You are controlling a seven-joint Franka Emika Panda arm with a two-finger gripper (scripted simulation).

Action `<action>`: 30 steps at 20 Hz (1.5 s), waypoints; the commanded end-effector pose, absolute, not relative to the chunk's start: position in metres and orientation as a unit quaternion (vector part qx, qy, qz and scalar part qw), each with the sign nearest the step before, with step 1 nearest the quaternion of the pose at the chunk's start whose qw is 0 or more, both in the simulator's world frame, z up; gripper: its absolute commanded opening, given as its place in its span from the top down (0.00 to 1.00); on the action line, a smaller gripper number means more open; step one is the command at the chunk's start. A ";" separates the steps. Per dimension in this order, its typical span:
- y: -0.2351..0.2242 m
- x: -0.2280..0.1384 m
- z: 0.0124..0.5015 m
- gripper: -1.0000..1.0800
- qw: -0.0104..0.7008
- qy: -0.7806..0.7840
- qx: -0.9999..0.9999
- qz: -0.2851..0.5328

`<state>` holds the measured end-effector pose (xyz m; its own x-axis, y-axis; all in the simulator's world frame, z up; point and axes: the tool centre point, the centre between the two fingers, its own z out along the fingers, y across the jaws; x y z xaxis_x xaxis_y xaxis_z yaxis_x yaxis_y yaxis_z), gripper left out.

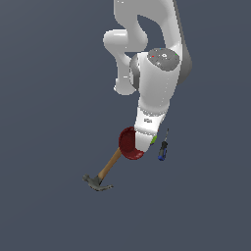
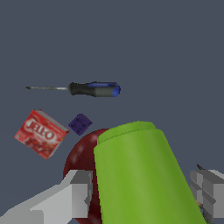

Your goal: Pick up a designated object from a clutter of objects.

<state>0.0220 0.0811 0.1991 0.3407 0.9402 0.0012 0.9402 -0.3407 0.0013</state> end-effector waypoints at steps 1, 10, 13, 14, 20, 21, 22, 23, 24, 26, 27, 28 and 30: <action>0.088 0.027 0.225 1.00 0.000 0.574 0.819 0.001; 0.113 0.047 0.313 1.00 0.000 0.574 0.819 0.001; 0.120 0.054 0.340 1.00 0.000 0.574 0.819 0.001; 0.122 0.056 0.348 1.00 0.000 0.574 0.819 0.001; 0.135 0.068 0.392 1.00 0.000 0.574 0.819 0.000; 0.136 0.070 0.398 1.00 0.000 0.573 0.819 0.000; 0.138 0.071 0.403 1.00 0.000 0.573 0.819 0.000; 0.139 0.073 0.408 1.00 0.000 0.573 0.819 0.000; 0.140 0.074 0.412 1.00 0.000 0.573 0.819 0.000; 0.143 0.076 0.420 1.00 0.000 0.573 0.819 0.000; 0.143 0.077 0.423 1.00 0.000 0.573 0.819 0.000; 0.144 0.078 0.426 1.00 0.000 0.573 0.819 0.000; 0.146 0.080 0.431 1.00 0.000 0.573 0.819 0.000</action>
<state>0.0786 0.1446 0.4260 0.3423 0.9396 0.0001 0.9396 -0.3423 -0.0007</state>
